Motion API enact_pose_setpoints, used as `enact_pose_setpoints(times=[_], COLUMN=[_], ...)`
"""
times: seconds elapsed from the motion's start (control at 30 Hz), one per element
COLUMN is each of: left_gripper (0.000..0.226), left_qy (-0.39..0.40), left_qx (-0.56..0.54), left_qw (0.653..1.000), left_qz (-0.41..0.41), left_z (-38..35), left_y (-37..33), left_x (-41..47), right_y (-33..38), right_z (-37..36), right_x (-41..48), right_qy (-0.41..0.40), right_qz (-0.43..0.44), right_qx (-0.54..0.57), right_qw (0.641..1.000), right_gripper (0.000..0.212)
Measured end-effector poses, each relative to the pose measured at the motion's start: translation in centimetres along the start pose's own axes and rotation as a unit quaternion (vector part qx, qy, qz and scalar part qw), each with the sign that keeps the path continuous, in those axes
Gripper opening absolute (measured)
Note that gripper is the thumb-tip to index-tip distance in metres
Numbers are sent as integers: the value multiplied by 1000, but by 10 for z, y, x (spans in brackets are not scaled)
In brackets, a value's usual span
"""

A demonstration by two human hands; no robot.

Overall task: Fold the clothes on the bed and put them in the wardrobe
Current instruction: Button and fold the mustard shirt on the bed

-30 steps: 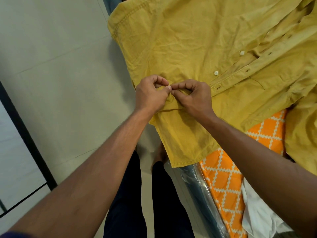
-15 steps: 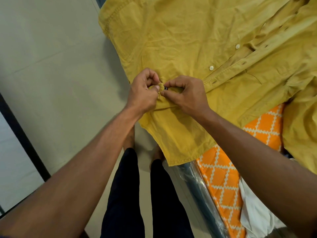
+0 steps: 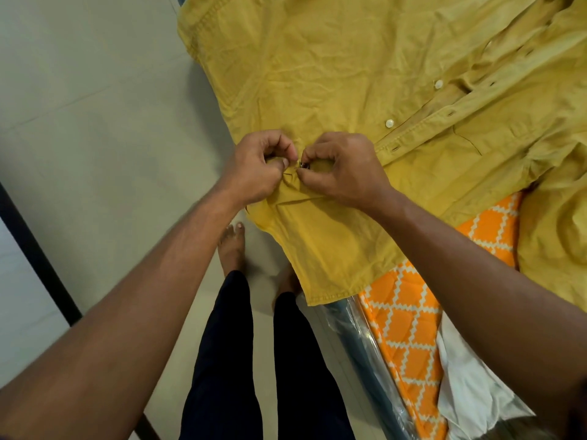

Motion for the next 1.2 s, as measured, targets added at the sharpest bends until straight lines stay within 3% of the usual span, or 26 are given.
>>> enact_pose_setpoints(times=[0.1, 0.2, 0.3, 0.4, 0.47, 0.5, 0.6, 0.7, 0.8, 0.87, 0.97, 1.2], left_gripper=[26, 24, 18, 15, 16, 15, 14, 16, 18, 20, 18, 21], left_qy=[3, 19, 93, 143, 162, 148, 72, 59, 80, 121, 148, 164], left_qx=[128, 283, 428, 533, 551, 532, 370, 234, 235, 292, 346, 386], left_qw=[991, 957, 899, 830, 811, 827, 926, 969, 968, 947, 920, 898], left_qz=[-32, -51, 2, 79, 111, 106, 5, -48, -48, -62, -110, -128], left_z=[2, 4, 3, 2, 3, 4, -5, -32, -55, -63, -66, -71], left_y=[-6, -16, -19, -30, -43, -50, -73, -77, -67, -60, -58, -59], left_x=[-10, -22, -32, -36, -32, -29, -5, 17, 38, 47, 49, 42], right_y=[9, 15, 6, -19, -34, -39, -43, -34, -26, -16, -2, 2], right_z=[-2, -2, 14, 40, 52, 53, 58, 53, 34, 22, 6, 11], right_x=[-6, -16, -38, -65, -77, -81, -81, -80, -78, -74, -66, -58], right_qy=[-11, 7, -28, -116, -137, -137, -171, -225, -209, -179, -144, -123], right_qz=[13, 21, 0, -88, -114, -119, -207, -393, -532, -582, -620, -620], right_qx=[-11, -8, -80, -159, -152, -139, -56, 111, 228, 246, 226, 165], right_qw=[1000, 1000, 996, 976, 972, 973, 962, 885, 788, 754, 738, 757], right_gripper=[17, 29, 41, 22, 19, 21, 25, 3, 30, 51, 60, 43])
Point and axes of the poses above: each hand's wrist, its own x-axis towards the middle knuckle, its own z-axis out of the back of the hand, y = z × x, the point moved 4 cm from there along x, towards the middle knuckle, and after that the axes turned 12 degrees about -x, right-handed, at the moved point
